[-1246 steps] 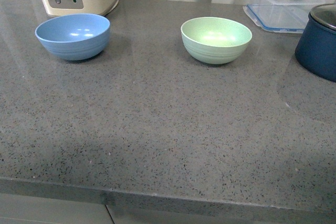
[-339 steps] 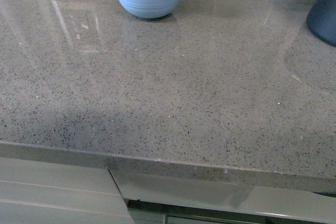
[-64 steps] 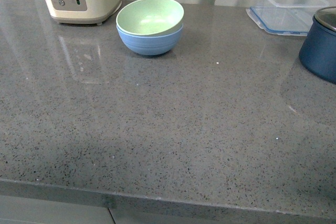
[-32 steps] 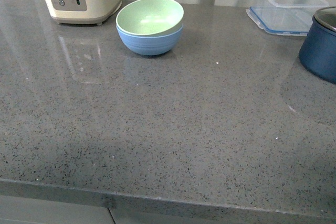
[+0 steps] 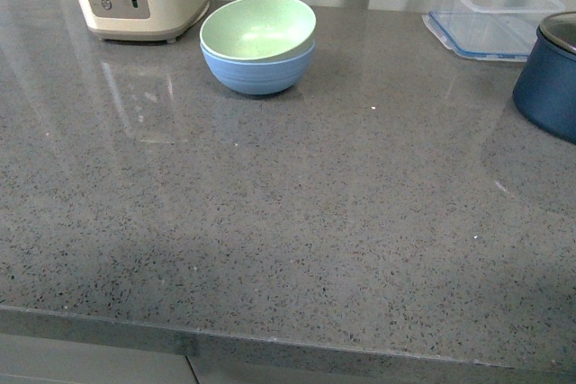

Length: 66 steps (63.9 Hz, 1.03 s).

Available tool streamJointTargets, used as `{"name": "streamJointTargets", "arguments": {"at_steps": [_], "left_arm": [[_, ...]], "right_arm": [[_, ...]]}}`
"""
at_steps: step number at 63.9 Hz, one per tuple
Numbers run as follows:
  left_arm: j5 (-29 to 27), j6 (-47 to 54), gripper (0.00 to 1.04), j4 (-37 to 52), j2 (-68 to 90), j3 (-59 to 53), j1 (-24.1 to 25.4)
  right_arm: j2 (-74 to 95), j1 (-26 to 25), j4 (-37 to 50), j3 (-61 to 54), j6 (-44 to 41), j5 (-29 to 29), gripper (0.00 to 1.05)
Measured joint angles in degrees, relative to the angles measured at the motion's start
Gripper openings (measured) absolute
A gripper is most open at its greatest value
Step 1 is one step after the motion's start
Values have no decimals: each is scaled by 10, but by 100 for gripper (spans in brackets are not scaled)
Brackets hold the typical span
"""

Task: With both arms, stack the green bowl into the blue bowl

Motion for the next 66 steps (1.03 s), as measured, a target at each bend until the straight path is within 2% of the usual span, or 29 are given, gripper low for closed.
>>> {"name": "streamJointTargets", "arguments": {"at_steps": [8,12,40,42,47,66], "left_arm": [[0,0,98,0,0,0,0],[0,0,98,0,0,0,0],[0,0,98,0,0,0,0],[0,0,98,0,0,0,0],[0,0,98,0,0,0,0],[0,0,98,0,0,0,0]], "right_arm": [[0,0,0,0,-1,0,2],[0,0,0,0,-1,0,18],[0,0,0,0,-1,0,94],[0,0,0,0,0,0,97],[0,0,0,0,0,0,94],[0,0,0,0,0,0,95]]}}
